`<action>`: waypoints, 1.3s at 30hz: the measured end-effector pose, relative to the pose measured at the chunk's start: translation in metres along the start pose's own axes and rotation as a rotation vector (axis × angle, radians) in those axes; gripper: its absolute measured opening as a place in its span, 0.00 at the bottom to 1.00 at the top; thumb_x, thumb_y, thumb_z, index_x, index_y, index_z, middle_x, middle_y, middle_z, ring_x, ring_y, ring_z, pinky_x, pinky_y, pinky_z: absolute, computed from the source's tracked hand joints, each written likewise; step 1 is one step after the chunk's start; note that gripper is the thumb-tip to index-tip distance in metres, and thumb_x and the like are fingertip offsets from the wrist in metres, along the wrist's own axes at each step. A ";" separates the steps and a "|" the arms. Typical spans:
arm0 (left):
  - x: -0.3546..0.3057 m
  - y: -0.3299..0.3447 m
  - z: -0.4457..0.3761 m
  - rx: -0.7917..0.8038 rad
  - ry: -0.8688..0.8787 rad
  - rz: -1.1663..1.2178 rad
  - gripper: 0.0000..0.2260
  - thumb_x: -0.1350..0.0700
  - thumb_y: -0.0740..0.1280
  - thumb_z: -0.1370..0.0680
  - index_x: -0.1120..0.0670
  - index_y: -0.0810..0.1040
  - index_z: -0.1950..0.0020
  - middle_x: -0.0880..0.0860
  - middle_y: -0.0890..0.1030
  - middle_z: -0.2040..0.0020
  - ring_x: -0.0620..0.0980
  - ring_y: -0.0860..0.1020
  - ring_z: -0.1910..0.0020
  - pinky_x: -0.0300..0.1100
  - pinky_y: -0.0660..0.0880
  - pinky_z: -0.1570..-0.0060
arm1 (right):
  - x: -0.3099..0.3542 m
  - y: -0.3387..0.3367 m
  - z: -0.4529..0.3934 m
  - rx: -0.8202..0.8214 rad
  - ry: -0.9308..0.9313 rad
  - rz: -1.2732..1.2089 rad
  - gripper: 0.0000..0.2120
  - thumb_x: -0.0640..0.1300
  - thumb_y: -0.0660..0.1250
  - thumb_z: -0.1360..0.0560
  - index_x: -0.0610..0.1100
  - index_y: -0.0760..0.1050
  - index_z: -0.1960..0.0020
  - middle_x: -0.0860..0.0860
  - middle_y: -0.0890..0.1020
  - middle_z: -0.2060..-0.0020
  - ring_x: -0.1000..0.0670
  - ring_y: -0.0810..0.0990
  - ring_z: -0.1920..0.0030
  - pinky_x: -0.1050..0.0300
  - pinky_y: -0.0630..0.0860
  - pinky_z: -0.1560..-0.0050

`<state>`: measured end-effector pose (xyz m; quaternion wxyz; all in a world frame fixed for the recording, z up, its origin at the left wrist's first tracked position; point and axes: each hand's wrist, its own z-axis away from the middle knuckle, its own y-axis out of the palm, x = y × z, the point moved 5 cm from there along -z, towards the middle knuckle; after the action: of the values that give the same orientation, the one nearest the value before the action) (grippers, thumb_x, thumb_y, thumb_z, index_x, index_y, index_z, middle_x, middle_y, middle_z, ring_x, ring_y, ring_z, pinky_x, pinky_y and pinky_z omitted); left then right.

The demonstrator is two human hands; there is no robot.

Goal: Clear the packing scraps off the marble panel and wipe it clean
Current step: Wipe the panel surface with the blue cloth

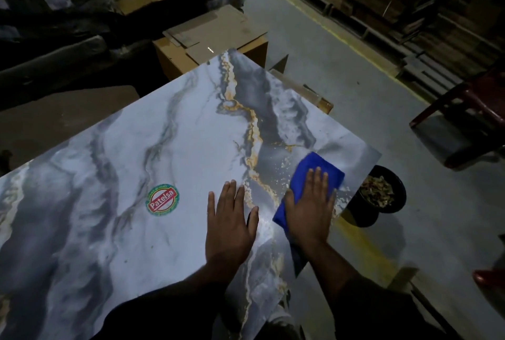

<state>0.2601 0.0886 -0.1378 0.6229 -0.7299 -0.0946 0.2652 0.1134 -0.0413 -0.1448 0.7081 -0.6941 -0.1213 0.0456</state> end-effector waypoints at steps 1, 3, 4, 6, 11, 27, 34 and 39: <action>0.000 0.001 0.000 0.001 0.001 -0.004 0.29 0.40 0.50 0.16 0.56 0.69 0.22 0.56 0.67 0.21 0.52 0.61 0.20 0.58 0.53 0.20 | -0.005 0.000 0.010 -0.009 0.068 -0.015 0.38 0.62 0.42 0.21 0.42 0.48 0.18 0.43 0.55 0.18 0.43 0.49 0.18 0.38 0.52 0.21; 0.001 0.002 0.000 0.000 0.005 -0.017 0.28 0.42 0.55 0.17 0.57 0.69 0.22 0.56 0.68 0.21 0.52 0.62 0.20 0.58 0.54 0.20 | 0.000 -0.001 0.034 -0.030 0.085 -0.050 0.38 0.61 0.45 0.21 0.39 0.50 0.18 0.41 0.57 0.19 0.42 0.52 0.18 0.36 0.54 0.21; 0.001 0.003 0.001 0.001 0.009 -0.021 0.28 0.42 0.57 0.17 0.57 0.69 0.22 0.57 0.68 0.21 0.52 0.62 0.20 0.58 0.54 0.20 | 0.007 -0.002 0.047 -0.037 0.040 -0.063 0.38 0.61 0.47 0.21 0.39 0.52 0.19 0.41 0.58 0.19 0.41 0.52 0.19 0.36 0.54 0.22; 0.001 0.004 0.000 -0.001 0.007 -0.016 0.29 0.42 0.58 0.18 0.57 0.68 0.22 0.56 0.67 0.21 0.52 0.62 0.20 0.58 0.53 0.20 | 0.021 0.001 0.063 -0.035 -0.109 -0.082 0.37 0.60 0.50 0.21 0.39 0.55 0.19 0.42 0.57 0.19 0.42 0.53 0.19 0.37 0.54 0.22; -0.001 0.005 -0.003 -0.027 0.006 -0.001 0.29 0.42 0.59 0.19 0.58 0.70 0.23 0.56 0.69 0.22 0.52 0.63 0.21 0.58 0.54 0.21 | 0.030 0.003 0.019 0.057 -0.390 -0.122 0.38 0.61 0.51 0.22 0.45 0.51 0.17 0.47 0.51 0.18 0.48 0.45 0.18 0.41 0.48 0.20; -0.033 0.003 -0.062 -0.101 -0.120 -0.105 0.18 0.46 0.63 0.23 0.57 0.76 0.42 0.57 0.76 0.44 0.59 0.74 0.43 0.56 0.68 0.42 | 0.024 0.002 0.026 0.020 -0.440 -0.135 0.36 0.60 0.55 0.22 0.42 0.59 0.19 0.44 0.59 0.19 0.45 0.53 0.18 0.39 0.53 0.23; -0.065 0.027 -0.101 -0.011 0.068 -0.083 0.29 0.54 0.62 0.26 0.59 0.71 0.24 0.58 0.71 0.24 0.56 0.67 0.23 0.63 0.54 0.23 | -0.044 -0.007 -0.018 -0.005 -0.140 -0.090 0.35 0.58 0.53 0.20 0.41 0.54 0.18 0.44 0.56 0.18 0.45 0.51 0.18 0.39 0.52 0.21; -0.062 0.027 -0.099 -0.016 0.070 -0.097 0.28 0.54 0.61 0.24 0.59 0.70 0.24 0.57 0.70 0.23 0.54 0.65 0.21 0.62 0.53 0.22 | -0.039 -0.008 -0.026 0.072 0.026 -0.056 0.38 0.58 0.50 0.21 0.37 0.53 0.18 0.41 0.55 0.19 0.41 0.49 0.18 0.35 0.51 0.21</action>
<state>0.2522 -0.0312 -0.1390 0.6320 -0.7383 -0.1103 0.2082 0.0806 -0.0760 -0.1416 0.7351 -0.6650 -0.1299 0.0213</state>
